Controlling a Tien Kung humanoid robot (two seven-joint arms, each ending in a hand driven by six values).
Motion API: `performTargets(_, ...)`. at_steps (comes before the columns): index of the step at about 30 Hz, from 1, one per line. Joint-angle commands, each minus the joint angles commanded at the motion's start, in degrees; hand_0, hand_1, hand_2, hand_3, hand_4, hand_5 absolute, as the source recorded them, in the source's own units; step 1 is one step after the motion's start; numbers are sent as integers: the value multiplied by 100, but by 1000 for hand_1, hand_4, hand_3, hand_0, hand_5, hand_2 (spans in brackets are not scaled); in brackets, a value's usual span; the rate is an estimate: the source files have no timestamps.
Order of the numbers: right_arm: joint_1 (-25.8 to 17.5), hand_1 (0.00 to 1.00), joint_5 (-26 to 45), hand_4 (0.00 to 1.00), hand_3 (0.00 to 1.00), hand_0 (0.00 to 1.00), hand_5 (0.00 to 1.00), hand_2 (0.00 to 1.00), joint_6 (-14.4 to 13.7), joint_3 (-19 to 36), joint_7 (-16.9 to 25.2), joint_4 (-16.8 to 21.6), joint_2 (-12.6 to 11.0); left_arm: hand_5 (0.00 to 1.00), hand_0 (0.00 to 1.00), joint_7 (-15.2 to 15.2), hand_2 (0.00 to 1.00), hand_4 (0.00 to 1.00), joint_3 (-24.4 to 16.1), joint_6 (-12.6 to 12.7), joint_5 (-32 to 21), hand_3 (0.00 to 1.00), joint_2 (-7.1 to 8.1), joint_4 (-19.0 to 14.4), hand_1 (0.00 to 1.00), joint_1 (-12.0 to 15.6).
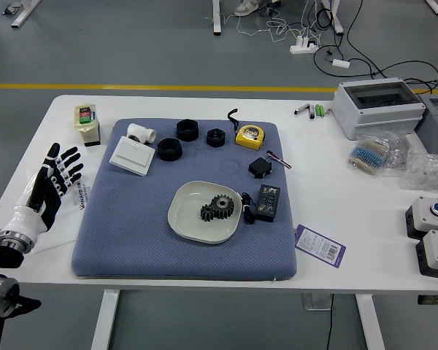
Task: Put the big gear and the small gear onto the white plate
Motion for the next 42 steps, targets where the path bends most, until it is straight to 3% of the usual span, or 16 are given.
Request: performTargets(42,60,626,-15,723,538,605,704,725,6,43,-16,-3,4,998,948,-8,967,958,-108,72,206,896,-31,38,943,-58)
